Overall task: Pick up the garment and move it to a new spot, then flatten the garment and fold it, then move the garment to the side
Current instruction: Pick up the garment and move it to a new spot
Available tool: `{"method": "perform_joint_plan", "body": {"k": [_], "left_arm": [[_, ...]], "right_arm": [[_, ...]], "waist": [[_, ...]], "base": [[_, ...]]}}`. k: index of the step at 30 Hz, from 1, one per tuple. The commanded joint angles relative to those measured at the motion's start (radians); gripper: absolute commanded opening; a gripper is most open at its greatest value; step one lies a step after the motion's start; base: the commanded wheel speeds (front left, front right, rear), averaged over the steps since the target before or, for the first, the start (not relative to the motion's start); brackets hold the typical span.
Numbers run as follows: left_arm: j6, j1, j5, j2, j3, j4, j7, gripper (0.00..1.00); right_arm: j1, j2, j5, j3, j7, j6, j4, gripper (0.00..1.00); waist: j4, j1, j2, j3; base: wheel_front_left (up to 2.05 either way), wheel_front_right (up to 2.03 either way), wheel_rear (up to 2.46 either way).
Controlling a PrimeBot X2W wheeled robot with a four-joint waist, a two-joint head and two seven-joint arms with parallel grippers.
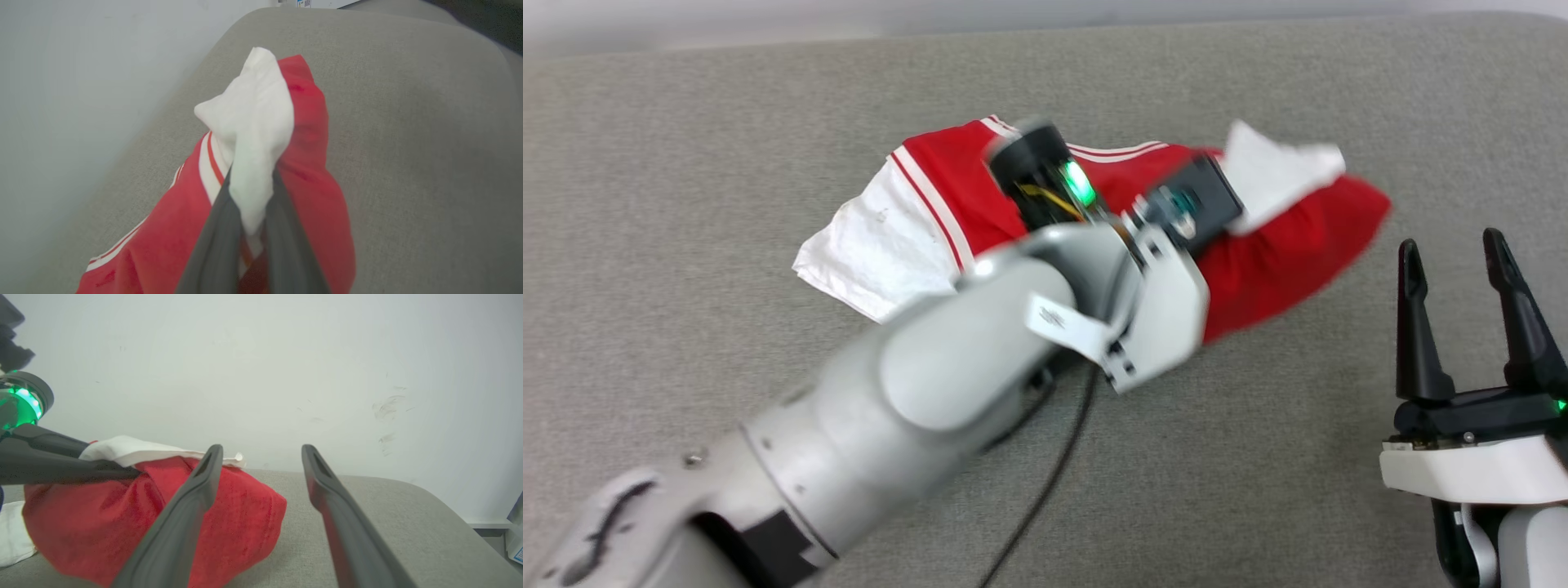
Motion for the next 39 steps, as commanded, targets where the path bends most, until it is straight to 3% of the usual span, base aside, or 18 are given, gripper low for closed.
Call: {"method": "perform_joint_plan", "body": {"k": [1, 6, 13, 14, 15, 20, 25, 32, 39], "left_arm": [[0.000, 0.019, -0.007, -0.014, -0.030, 0.015, -0.014, 0.00], [0.000, 0.071, -0.052, -0.078, -0.156, 0.093, -0.041, 0.00], [0.000, 0.175, -0.077, -0.122, -0.201, 0.149, -0.007, 0.00], [0.000, 0.189, -0.063, -0.127, -0.201, 0.146, 0.000, 0.36], [0.000, 0.196, -0.058, -0.130, -0.201, 0.144, -0.006, 1.00], [0.000, 0.173, -0.060, -0.139, -0.184, 0.157, -0.176, 1.00], [0.036, 0.190, -0.064, -0.146, -0.130, 0.148, -0.333, 1.00], [0.190, 0.234, -0.041, -0.094, -0.022, 0.116, -0.500, 1.00], [0.366, 0.349, 0.012, 0.023, 0.150, -0.007, -0.529, 1.00]], "right_arm": [[-0.012, 0.003, 0.005, -0.007, -0.002, -0.001, -0.001, 1.00], [-0.021, 0.003, 0.016, -0.020, -0.002, -0.001, 0.000, 1.00], [-0.023, 0.003, 0.022, -0.027, -0.002, -0.001, 0.007, 1.00], [-0.019, 0.003, 0.022, -0.028, -0.002, -0.001, 0.009, 1.00], [-0.014, 0.003, 0.021, -0.029, -0.002, -0.001, 0.012, 1.00], [0.011, 0.003, 0.007, -0.034, -0.002, -0.001, 0.023, 1.00], [0.041, 0.003, -0.005, -0.038, -0.002, -0.001, 0.033, 1.00], [0.088, 0.003, -0.015, -0.035, -0.002, -0.001, 0.049, 1.00], [0.127, 0.003, -0.018, -0.032, -0.002, -0.001, 0.067, 1.00]], "waist": [[-0.017, 0.0001, -0.0001, 0.016], [-0.041, 0.0001, -0.0001, 0.033], [-0.054, 0.0001, -0.0001, 0.037], [-0.053, 0.0001, -0.0001, 0.032], [-0.051, 0.0001, -0.0001, 0.027], [-0.024, 0.0001, -0.0001, -0.022], [0.004, 0.0001, -0.0001, -0.074], [0.050, 0.0001, -0.0001, -0.150], [0.080, 0.0001, -0.0001, -0.195]], "base": [[0.00, 0.00, 0.00], [0.00, 0.00, 0.00], [0.00, 0.00, 0.00], [0.00, 0.00, 0.00], [0.00, 0.00, 0.00], [0.00, 0.00, 0.00], [0.00, 0.00, 0.00], [0.00, 0.00, 0.00], [0.00, 0.00, 0.00]]}}
